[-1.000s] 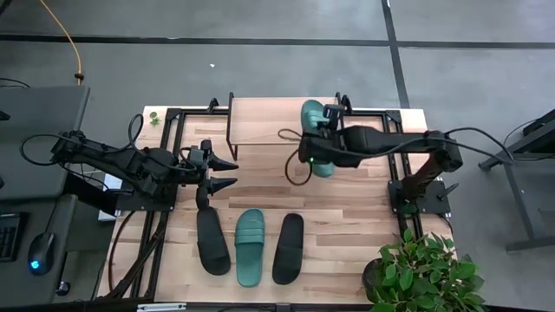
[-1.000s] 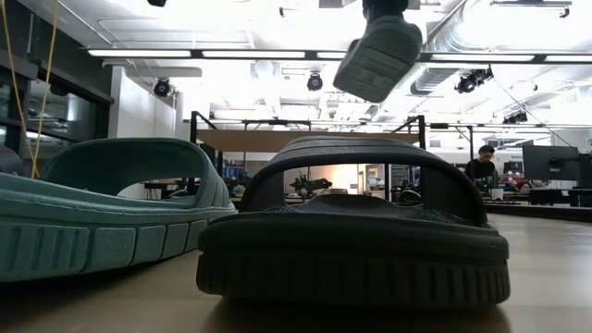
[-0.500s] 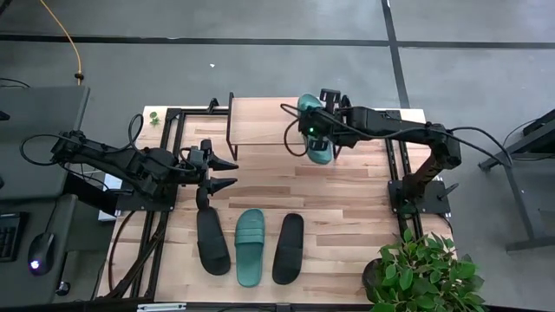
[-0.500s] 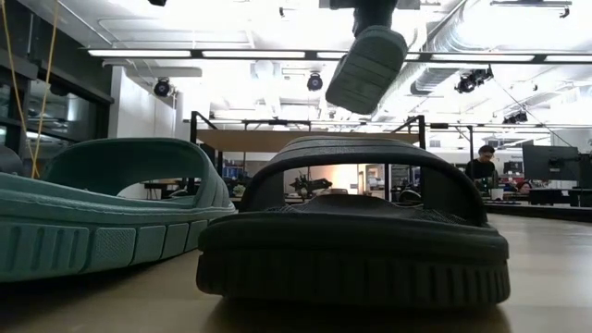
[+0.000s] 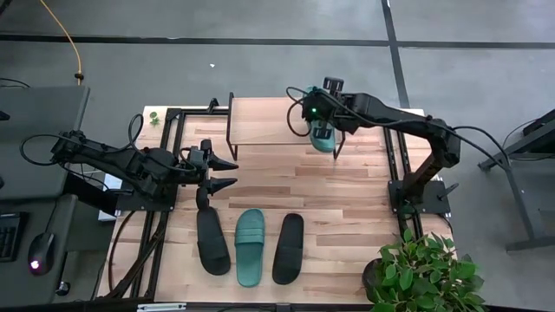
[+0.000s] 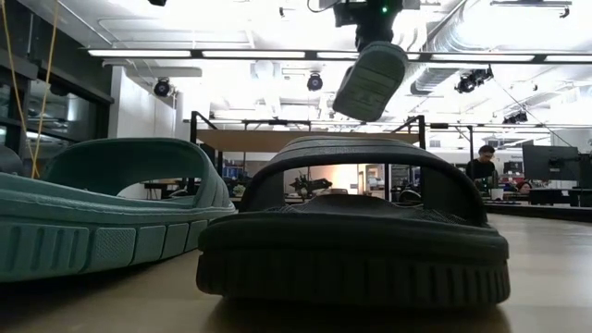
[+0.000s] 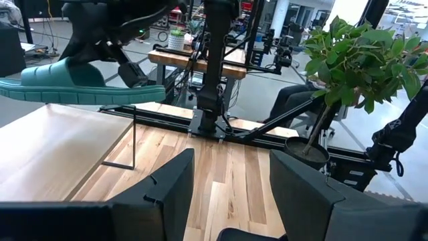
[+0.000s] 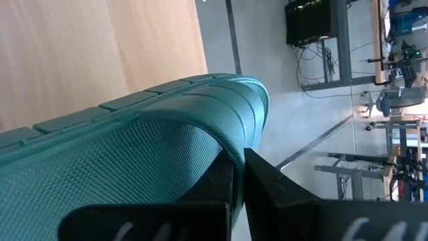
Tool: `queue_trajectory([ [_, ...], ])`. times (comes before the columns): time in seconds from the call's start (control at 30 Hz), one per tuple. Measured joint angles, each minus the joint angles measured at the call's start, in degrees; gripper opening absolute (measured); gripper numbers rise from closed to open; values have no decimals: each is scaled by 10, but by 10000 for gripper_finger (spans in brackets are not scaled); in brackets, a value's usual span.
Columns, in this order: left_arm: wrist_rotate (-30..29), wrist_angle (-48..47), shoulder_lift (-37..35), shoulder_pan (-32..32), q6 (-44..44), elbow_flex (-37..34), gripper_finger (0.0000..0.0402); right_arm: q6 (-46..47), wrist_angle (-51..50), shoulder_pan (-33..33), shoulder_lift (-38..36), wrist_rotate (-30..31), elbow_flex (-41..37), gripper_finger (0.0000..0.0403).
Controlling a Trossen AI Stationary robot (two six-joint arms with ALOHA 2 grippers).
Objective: Pick and place slides into the shelf
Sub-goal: Put the right green slide on the shelf
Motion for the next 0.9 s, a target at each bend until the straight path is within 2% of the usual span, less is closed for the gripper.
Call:
queue_trajectory([
  [0.4,0,0,0,0,0,0,177,-52,36,-44,4,-2,-8,0],
  [0.9,0,-1,0,0,0,0,177,-64,49,-85,28,-33,-8,0],
])
